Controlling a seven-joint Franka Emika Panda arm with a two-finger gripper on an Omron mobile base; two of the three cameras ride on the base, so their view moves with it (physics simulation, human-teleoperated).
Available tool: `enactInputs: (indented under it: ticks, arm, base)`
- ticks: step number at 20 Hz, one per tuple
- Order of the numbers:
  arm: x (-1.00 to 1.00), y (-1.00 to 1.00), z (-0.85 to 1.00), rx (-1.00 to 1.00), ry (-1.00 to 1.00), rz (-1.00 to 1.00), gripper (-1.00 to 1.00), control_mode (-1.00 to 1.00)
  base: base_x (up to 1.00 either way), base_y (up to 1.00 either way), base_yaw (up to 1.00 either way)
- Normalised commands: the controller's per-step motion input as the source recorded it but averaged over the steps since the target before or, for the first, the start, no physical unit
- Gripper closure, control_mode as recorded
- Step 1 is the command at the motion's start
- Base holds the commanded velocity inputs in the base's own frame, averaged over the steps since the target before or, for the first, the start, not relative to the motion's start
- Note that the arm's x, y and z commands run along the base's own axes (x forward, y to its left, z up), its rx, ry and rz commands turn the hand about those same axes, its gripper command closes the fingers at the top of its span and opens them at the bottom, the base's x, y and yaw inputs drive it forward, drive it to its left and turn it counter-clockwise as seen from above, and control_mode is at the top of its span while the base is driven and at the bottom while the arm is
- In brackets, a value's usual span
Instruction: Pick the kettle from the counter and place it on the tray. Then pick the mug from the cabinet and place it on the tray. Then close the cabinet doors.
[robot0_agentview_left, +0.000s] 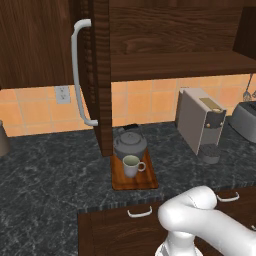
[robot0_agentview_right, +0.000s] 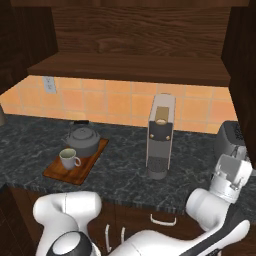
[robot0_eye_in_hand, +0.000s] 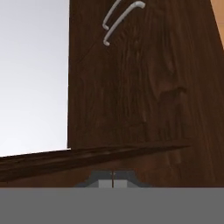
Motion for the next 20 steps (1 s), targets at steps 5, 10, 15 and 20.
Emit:
enactInputs:
  ticks: [5,10,15,20]
  arm:
    - [-0.02,-0.02,0.41,0.0,0.0,-0.18,1.0,-1.0]
    - [-0.04,0.0,0.41,0.0,0.0,-0.11,1.0,-1.0]
    - [0.0,0.0,0.08,0.0,0.0,-0.04,1.0,-1.0]
    - [0.0,0.0,0.01,0.0,0.0,0.0,1.0,-1.0]
  base:
    - [0.0,0.0,0.0]
    - [0.0,0.0,0.0]
    - [0.0,0.0,0.0]
    - [0.0,0.0,0.0]
